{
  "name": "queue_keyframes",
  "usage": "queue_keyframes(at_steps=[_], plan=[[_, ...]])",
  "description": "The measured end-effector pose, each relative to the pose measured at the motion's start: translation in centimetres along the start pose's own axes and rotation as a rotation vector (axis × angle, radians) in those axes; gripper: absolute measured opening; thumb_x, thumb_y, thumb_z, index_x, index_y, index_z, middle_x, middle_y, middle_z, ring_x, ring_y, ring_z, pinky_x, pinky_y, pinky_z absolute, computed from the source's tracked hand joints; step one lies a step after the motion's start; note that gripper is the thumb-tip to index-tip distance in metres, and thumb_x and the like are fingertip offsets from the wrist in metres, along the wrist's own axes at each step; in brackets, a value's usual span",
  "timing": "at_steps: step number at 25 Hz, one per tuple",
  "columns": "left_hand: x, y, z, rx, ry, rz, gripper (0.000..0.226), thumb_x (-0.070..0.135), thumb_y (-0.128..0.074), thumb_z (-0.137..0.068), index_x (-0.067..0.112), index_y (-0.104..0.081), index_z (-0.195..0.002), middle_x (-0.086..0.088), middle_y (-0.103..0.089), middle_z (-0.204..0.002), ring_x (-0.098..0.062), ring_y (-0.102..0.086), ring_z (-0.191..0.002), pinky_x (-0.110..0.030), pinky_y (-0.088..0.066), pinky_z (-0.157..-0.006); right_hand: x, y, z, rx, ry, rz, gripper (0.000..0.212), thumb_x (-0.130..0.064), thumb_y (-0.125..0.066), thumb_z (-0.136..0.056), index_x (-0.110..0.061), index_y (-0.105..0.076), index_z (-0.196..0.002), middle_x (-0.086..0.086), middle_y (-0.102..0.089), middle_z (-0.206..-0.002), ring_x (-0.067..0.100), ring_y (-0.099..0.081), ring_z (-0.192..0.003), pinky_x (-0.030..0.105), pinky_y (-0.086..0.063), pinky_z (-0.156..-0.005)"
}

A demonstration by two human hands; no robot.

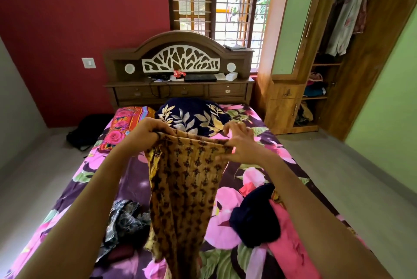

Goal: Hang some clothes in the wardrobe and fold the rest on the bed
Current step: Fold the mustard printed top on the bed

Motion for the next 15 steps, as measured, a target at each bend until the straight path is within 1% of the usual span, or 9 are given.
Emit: queue_keyframes(at_steps=[2,4,5,7,9,10,12,14,15], plan=[[-1.1,0.3,0.4,0.048,0.050,0.053,0.056,-0.020,-0.049,-0.080,0.028,-0.074,-0.067,0.002,-0.067,-0.072,-0.007,-0.063,-0.067,-0.016,-0.049,-0.059,-0.3,2.7,-0.3,0.139,0.006,-0.299,0.028,-0.032,-0.071,-0.082,-0.012,-0.073,-0.101,0.007,-0.048,-0.114,0.012,-0.045,-0.104,0.028,-0.040,-0.093],[-2.2,0.4,0.8,0.116,0.114,0.089,0.060,-0.022,-0.048,-0.076,0.031,-0.073,-0.060,0.002,-0.063,-0.067,-0.005,-0.059,-0.059,-0.014,-0.046,-0.051,-1.2,5.0,-0.3,0.190,0.002,-0.536,0.014,-0.017,-0.071,-0.082,-0.008,-0.074,-0.094,0.004,-0.065,-0.089,0.004,-0.059,-0.077,0.017,-0.047,-0.069],[-2.6,0.1,1.0,0.122,0.127,0.089,0.060,-0.020,-0.049,-0.073,0.034,-0.072,-0.057,0.001,-0.061,-0.069,-0.008,-0.058,-0.062,-0.015,-0.046,-0.052,-1.5,5.9,-0.4,0.225,0.000,-0.560,0.007,-0.014,-0.072,-0.081,-0.009,-0.074,-0.085,0.004,-0.068,-0.078,0.007,-0.061,-0.068,0.019,-0.048,-0.062],[-2.8,-1.0,1.5,0.088,0.106,0.089,0.040,-0.002,-0.058,-0.063,0.034,-0.072,-0.054,0.002,-0.062,-0.071,-0.010,-0.057,-0.065,-0.014,-0.046,-0.054,-2.7,7.7,-0.6,0.306,0.051,-0.509,0.006,-0.012,-0.075,-0.079,-0.006,-0.073,-0.079,0.010,-0.069,-0.073,0.020,-0.063,-0.066,0.028,-0.051,-0.061],[-2.9,-2.1,1.9,0.053,0.110,0.170,0.011,0.026,-0.062,-0.052,0.030,-0.072,-0.053,0.007,-0.064,-0.065,-0.004,-0.057,-0.062,-0.012,-0.044,-0.056,-4.4,8.5,-0.7,0.332,0.128,-0.497,0.014,-0.009,-0.076,-0.077,0.001,-0.071,-0.085,0.008,-0.069,-0.075,0.019,-0.064,-0.068,0.026,-0.052,-0.064],[-3.0,-2.7,1.9,0.036,0.121,0.197,0.013,0.037,-0.063,-0.049,0.029,-0.072,-0.053,0.008,-0.064,-0.064,-0.001,-0.057,-0.061,-0.014,-0.044,-0.060,-5.0,8.5,-0.7,0.322,0.155,-0.537,0.018,-0.006,-0.076,-0.077,0.002,-0.068,-0.090,0.003,-0.067,-0.076,0.014,-0.063,-0.069,0.021,-0.052,-0.066],[-3.6,-4.5,1.7,-0.021,0.109,0.140,0.033,0.060,-0.070,-0.046,0.029,-0.072,-0.055,0.007,-0.064,-0.070,0.001,-0.057,-0.063,-0.017,-0.044,-0.063,-5.7,8.5,-0.8,0.298,0.171,-0.619,0.029,0.001,-0.074,-0.076,-0.003,-0.059,-0.100,-0.004,-0.062,-0.078,0.006,-0.060,-0.068,0.016,-0.050,-0.071],[-3.9,-6.9,1.8,-0.125,0.093,0.024,0.060,0.080,-0.069,-0.043,0.025,-0.072,-0.067,0.003,-0.066,-0.075,-0.001,-0.060,-0.066,-0.022,-0.050,-0.063,-5.5,8.7,-0.8,0.325,0.151,-0.640,0.034,0.003,-0.073,-0.076,-0.005,-0.057,-0.104,-0.003,-0.062,-0.080,0.009,-0.060,-0.069,0.023,-0.051,-0.073],[-4.2,-7.9,2.0,-0.168,0.123,0.033,0.072,0.083,-0.068,-0.043,0.019,-0.073,-0.074,-0.002,-0.070,-0.079,-0.008,-0.065,-0.072,-0.031,-0.054,-0.070,-5.3,8.8,-0.8,0.351,0.132,-0.631,0.033,0.002,-0.073,-0.076,-0.005,-0.058,-0.105,-0.003,-0.062,-0.081,0.011,-0.060,-0.072,0.025,-0.051,-0.075]])
Point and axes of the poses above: each hand's wrist, its own z-axis away from the middle knuckle, its own y-axis out of the back of the hand, x = y × z, the point moved 8 cm from there along -z, towards the middle knuckle
